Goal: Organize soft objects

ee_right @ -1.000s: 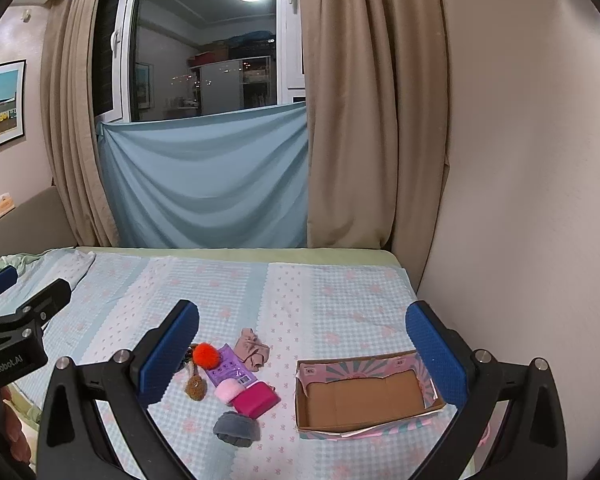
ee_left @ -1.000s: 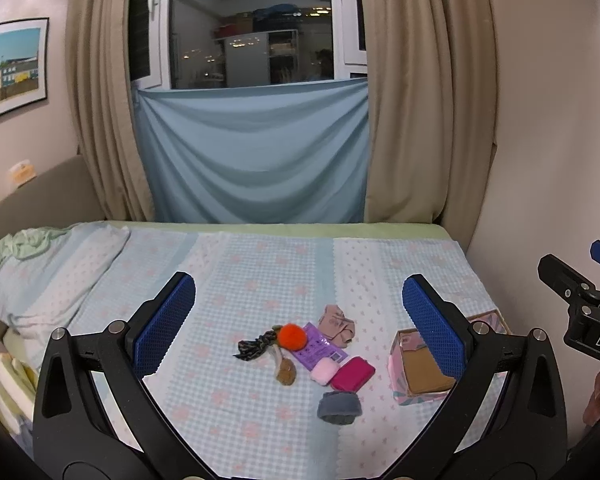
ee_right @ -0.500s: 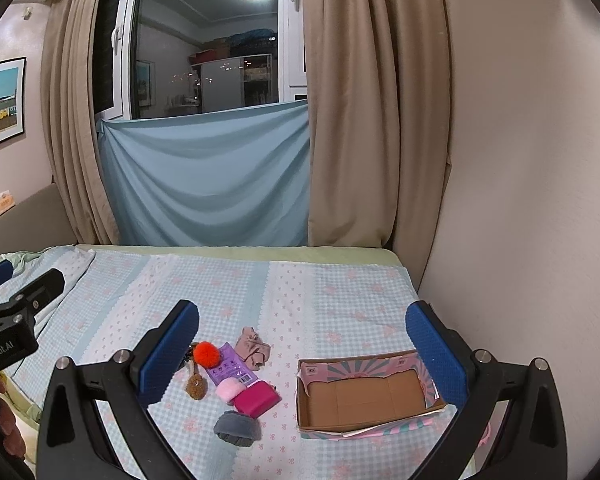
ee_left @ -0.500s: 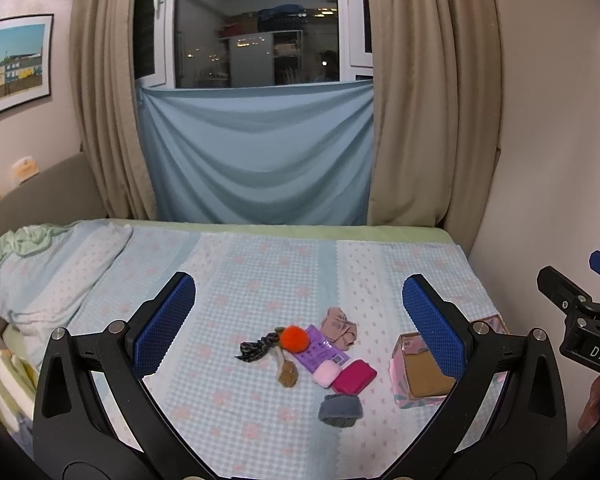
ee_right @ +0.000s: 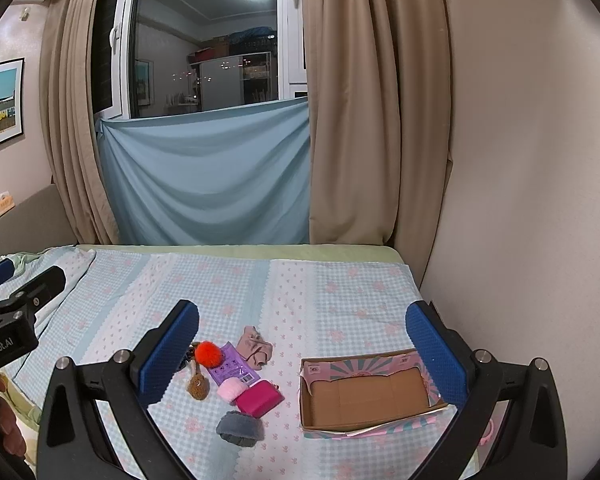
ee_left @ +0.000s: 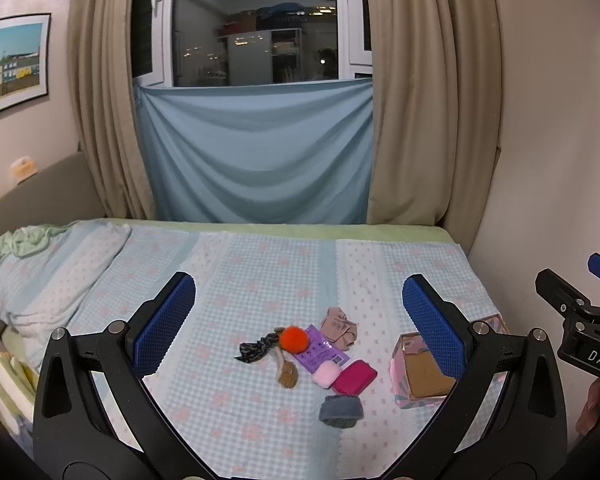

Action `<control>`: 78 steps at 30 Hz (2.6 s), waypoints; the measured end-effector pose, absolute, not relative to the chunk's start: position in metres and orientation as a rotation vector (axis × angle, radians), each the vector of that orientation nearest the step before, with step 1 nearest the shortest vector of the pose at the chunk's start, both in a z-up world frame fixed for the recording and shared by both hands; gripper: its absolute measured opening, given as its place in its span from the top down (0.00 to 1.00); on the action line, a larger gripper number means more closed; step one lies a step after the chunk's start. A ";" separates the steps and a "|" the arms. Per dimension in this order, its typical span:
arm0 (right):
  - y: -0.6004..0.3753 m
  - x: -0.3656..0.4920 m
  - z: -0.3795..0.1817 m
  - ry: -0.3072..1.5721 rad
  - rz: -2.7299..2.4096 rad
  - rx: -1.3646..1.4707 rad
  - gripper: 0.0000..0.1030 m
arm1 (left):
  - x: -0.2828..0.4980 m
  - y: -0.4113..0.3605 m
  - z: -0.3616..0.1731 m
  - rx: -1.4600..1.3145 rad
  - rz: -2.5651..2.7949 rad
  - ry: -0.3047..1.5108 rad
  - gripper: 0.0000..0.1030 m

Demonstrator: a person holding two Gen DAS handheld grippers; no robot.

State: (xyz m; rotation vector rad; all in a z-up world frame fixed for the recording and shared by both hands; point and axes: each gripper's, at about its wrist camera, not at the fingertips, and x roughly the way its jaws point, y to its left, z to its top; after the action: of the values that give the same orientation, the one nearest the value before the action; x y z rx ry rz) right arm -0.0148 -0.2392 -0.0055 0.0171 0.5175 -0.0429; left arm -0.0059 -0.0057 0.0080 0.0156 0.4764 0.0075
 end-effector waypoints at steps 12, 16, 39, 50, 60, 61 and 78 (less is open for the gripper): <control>-0.237 -0.013 -0.008 0.522 -0.048 0.019 0.00 | 0.001 -0.007 0.005 0.013 -0.003 0.484 0.00; -0.237 -0.013 -0.007 0.521 -0.048 0.017 0.00 | 0.004 -0.007 0.003 0.014 -0.007 0.487 0.00; -0.238 -0.001 -0.012 0.547 -0.040 0.022 0.00 | 0.023 -0.007 -0.013 -0.005 0.010 0.533 0.00; -0.234 0.047 -0.054 0.683 0.077 -0.018 0.00 | 0.053 -0.002 -0.093 -0.021 0.133 0.718 0.00; -0.198 0.132 -0.175 0.879 0.149 0.003 0.00 | 0.116 0.030 -0.268 -0.081 0.083 0.981 0.00; -0.192 0.143 -0.191 0.904 0.149 0.008 0.00 | 0.123 0.033 -0.281 -0.079 0.086 0.984 0.00; -0.145 0.282 -0.377 1.084 0.047 0.101 0.00 | 0.236 0.049 -0.467 -0.063 0.030 1.138 0.15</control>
State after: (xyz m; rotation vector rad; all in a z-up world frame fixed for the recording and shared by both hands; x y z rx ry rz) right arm 0.2817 -0.1453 -0.3769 0.1015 1.0837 0.0473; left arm 0.2357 0.0487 -0.4668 -0.0632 1.1382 0.0295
